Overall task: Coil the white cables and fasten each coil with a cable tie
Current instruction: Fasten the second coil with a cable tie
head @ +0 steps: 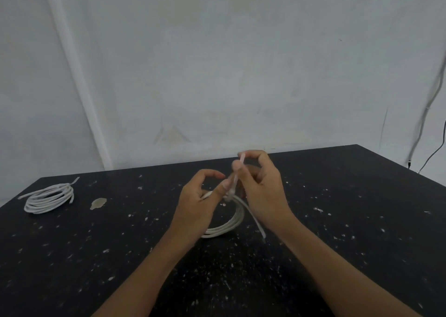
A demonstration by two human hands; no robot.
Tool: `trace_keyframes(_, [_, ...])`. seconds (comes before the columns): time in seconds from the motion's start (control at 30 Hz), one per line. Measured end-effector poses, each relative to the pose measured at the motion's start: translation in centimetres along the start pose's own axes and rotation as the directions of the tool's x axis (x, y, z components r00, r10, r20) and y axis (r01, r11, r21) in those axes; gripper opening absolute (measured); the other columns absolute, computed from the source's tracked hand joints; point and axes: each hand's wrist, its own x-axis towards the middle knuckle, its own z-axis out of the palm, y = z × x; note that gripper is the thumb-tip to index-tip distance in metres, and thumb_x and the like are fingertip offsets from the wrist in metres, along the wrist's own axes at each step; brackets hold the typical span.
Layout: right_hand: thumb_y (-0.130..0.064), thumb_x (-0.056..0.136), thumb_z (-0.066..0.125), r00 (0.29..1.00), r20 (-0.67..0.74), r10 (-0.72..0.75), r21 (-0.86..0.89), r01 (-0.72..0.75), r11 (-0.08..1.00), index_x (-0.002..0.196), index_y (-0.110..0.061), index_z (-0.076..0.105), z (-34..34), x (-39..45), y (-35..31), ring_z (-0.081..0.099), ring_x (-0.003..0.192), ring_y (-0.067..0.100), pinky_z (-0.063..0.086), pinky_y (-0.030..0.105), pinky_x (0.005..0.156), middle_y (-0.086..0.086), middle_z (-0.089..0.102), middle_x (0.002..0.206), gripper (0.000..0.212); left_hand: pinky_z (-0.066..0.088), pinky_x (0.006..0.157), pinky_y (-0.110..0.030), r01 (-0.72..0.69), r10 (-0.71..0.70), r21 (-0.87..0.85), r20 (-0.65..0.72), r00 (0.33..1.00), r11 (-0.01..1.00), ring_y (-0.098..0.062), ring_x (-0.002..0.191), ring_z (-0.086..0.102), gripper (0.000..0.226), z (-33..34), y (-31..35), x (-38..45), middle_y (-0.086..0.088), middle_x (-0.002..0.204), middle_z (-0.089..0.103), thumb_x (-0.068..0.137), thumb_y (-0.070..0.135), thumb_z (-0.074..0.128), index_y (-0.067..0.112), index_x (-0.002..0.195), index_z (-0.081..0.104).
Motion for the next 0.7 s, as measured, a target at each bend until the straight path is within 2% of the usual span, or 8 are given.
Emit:
trace_keyframes(0.1, [-0.015, 0.100, 0.069, 0.998, 0.049, -0.025, -0.105, 0.030, 0.994, 0.104, -0.003, 0.074, -0.4, 0.3, 1.0, 0.076, 0.075, 0.022, 0.063, 0.033, 0.071, 0.011, 0.079, 0.085, 0.013, 0.040, 0.049, -0.010, 0.018, -0.019, -0.015, -0.080, 0.997, 1.000, 0.005, 0.045, 0.055, 0.017, -0.4, -0.3, 0.2, 0.007, 0.071, 0.069, 0.097, 0.030, 0.066, 0.017, 0.107, 0.066])
trace_keyframes(0.17, [-0.017, 0.102, 0.067, 1.000, 0.018, -0.019, -0.154, 0.021, 0.988, 0.096, -0.002, 0.075, -0.1, 0.2, 1.6, 0.073, 0.071, 0.019, 0.061, 0.031, 0.068, 0.010, 0.078, 0.082, 0.018, 0.037, 0.047, -0.010, 0.025, -0.027, -0.022, -0.102, 0.994, 0.999, 0.005, 0.041, 0.050, 0.015, -0.5, -0.4, 0.2, 0.006, 0.071, 0.069, 0.097, 0.027, 0.066, 0.016, 0.107, 0.067])
trace_keyframes(0.27, [-0.019, 0.106, 0.061, 0.999, -0.038, -0.009, -0.193, 0.002, 0.981, 0.089, -0.004, 0.069, 0.4, 0.1, 1.6, 0.061, 0.060, 0.011, 0.050, 0.026, 0.057, 0.009, 0.070, 0.071, 0.024, 0.034, 0.046, -0.010, 0.012, -0.013, -0.019, -0.058, 0.998, 1.000, 0.002, 0.039, 0.047, 0.016, -0.4, -0.3, 0.0, 0.011, 0.064, 0.070, 0.096, 0.027, 0.068, 0.017, 0.108, 0.065])
trace_keyframes(0.33, [-0.020, 0.108, 0.057, 0.998, -0.060, 0.021, -0.180, -0.032, 0.983, 0.089, -0.004, 0.064, 0.7, 0.0, 1.6, 0.049, 0.053, 0.003, 0.042, 0.019, 0.052, 0.002, 0.060, 0.064, 0.026, 0.034, 0.046, -0.010, -0.005, 0.004, -0.015, -0.018, 1.000, 1.000, 0.002, 0.039, 0.047, 0.018, -0.1, -0.2, -0.1, 0.014, 0.060, 0.068, 0.095, 0.027, 0.069, 0.017, 0.109, 0.065])
trace_keyframes(0.4, [-0.020, 0.109, 0.056, 0.997, -0.068, 0.045, -0.142, -0.054, 0.988, 0.089, -0.004, 0.062, 0.8, 0.0, 1.7, 0.044, 0.049, 0.001, 0.040, 0.017, 0.050, -0.005, 0.056, 0.060, 0.026, 0.033, 0.045, -0.009, -0.009, 0.009, -0.024, -0.011, 1.000, 1.000, 0.001, 0.038, 0.046, 0.019, 0.0, -0.3, -0.1, 0.015, 0.056, 0.065, 0.095, 0.027, 0.069, 0.015, 0.110, 0.064])
trace_keyframes(0.53, [-0.017, 0.108, 0.058, 0.999, -0.044, 0.027, -0.112, -0.032, 0.993, 0.094, 0.000, 0.067, 0.5, 0.2, 1.6, 0.049, 0.049, 0.001, 0.042, 0.016, 0.051, -0.008, 0.059, 0.058, 0.023, 0.032, 0.044, -0.010, -0.009, 0.009, -0.030, 0.002, 1.000, 1.000, 0.000, 0.036, 0.044, 0.018, 0.0, -0.3, -0.1, 0.018, 0.049, 0.059, 0.096, 0.026, 0.068, 0.015, 0.109, 0.064])
trace_keyframes(0.6, [-0.017, 0.108, 0.058, 0.999, -0.045, 0.027, -0.089, -0.031, 0.996, 0.100, -0.001, 0.070, 0.4, 0.2, 1.7, 0.053, 0.052, 0.000, 0.045, 0.016, 0.052, -0.009, 0.063, 0.061, 0.022, 0.033, 0.045, -0.010, -0.014, 0.013, -0.040, -0.015, 1.000, 0.999, 0.000, 0.038, 0.045, 0.016, 0.1, -0.3, 0.0, 0.018, 0.053, 0.062, 0.096, 0.025, 0.068, 0.015, 0.108, 0.065])
trace_keyframes(0.7, [-0.016, 0.106, 0.061, 1.000, -0.014, 0.014, -0.057, -0.015, 0.998, 0.107, -0.004, 0.075, 0.4, -0.1, 1.8, 0.068, 0.069, 0.008, 0.056, 0.022, 0.065, 0.001, 0.075, 0.079, 0.019, 0.033, 0.044, -0.015, -0.010, 0.007, -0.053, -0.066, 0.998, 0.999, -0.002, 0.039, 0.041, 0.013, -0.2, -0.6, 0.1, 0.010, 0.058, 0.064, 0.097, 0.029, 0.067, 0.020, 0.106, 0.067])
